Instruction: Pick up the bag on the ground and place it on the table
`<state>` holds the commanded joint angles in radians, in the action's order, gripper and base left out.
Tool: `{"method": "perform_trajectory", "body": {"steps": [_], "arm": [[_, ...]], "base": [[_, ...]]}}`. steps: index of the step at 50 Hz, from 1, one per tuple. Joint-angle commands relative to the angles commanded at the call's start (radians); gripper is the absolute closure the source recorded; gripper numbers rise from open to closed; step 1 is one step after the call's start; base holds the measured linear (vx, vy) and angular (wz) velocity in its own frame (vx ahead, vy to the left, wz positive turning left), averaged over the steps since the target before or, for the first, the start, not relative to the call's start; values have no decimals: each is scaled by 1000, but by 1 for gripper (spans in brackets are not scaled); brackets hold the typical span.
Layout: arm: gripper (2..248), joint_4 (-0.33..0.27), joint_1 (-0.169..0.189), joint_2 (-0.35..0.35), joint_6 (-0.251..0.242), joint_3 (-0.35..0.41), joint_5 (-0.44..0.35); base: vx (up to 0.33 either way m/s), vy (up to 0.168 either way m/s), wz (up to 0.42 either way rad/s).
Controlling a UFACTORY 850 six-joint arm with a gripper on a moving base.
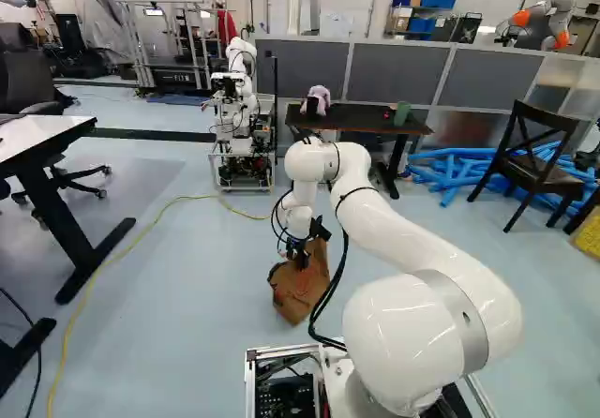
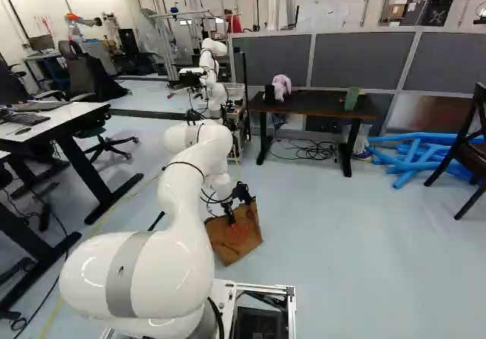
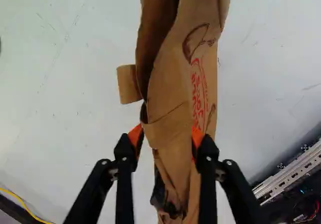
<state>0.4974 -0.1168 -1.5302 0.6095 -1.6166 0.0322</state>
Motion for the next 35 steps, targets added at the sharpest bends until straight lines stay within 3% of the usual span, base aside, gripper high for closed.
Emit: {"method": "perform_trajectory", "body": {"steps": [4,5,10,11,15,16,35], "arm": [[124,0,0,0,0,0,0],[161,0,0,0,0,0,0],[161,0,0,0,0,0,0],[198,0,0,0,0,0,0],[198,0,0,0,0,0,0],[229,0,0,0,0,0,0],[229,0,0,9,0,10,0]], "base": [[0,0,0],[0,0,0],[0,0,0],[0,0,0],[0,0,0],[0,0,0],[0,0,0]]}}
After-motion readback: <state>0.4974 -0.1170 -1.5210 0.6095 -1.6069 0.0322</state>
